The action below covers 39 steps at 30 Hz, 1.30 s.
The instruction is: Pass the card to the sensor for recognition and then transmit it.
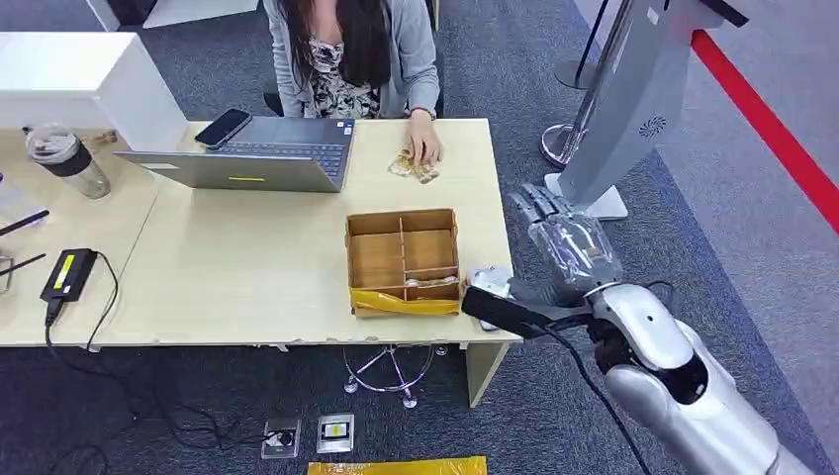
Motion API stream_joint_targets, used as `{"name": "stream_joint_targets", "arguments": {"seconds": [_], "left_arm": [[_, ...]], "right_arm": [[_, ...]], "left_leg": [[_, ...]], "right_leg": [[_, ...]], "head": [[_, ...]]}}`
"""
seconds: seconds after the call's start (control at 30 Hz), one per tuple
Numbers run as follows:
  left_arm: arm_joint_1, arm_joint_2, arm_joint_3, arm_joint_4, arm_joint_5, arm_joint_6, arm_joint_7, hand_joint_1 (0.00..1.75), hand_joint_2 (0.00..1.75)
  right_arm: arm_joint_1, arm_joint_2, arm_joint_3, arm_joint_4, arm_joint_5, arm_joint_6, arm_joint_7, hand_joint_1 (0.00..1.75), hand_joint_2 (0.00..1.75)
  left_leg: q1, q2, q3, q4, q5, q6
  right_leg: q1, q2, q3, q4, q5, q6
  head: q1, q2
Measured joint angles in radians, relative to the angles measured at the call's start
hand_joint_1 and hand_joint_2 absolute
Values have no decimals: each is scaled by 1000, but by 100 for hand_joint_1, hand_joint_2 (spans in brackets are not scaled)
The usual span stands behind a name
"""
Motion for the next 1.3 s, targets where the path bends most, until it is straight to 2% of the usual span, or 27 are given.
{"name": "stream_joint_targets", "arguments": {"seconds": [0.2, 0.3, 0.47, 0.73, 1.3], "left_arm": [[-1, -3, 0, 0, 0, -1, 0, 0, 0], [-2, -4, 0, 0, 0, -2, 0, 0, 0], [-2, -8, 0, 0, -3, 0, 0, 0, 0], [-2, -9, 0, 0, -5, 3, 0, 0, 0], [-2, -10, 0, 0, -6, 1, 0, 0, 0]], "right_arm": [[-38, 77, 44, 28, -3, 13, 5, 0, 175], [-39, 98, 63, 37, 4, 18, 8, 0, 175], [-38, 127, 89, 104, 25, -47, -18, 0, 175], [-38, 157, 115, 218, 34, -88, -40, 0, 175], [-29, 198, 126, 324, 58, -122, -55, 0, 175]], "left_leg": [[0, 0, 0, 0, 0, 0], [0, 0, -1, 0, 0, 0], [0, 0, -1, 0, 0, 0], [0, 0, 0, 0, 0, 0], [0, 0, 0, 0, 0, 0]], "right_leg": [[0, 0, 0, 0, 0, 0], [0, 0, 0, 0, 0, 0], [0, 0, 0, 0, 0, 0], [0, 0, -1, 0, 0, 0], [0, 0, -1, 0, 0, 0]], "head": [[0, 0], [0, 0], [0, 0], [0, 0], [0, 0]]}}
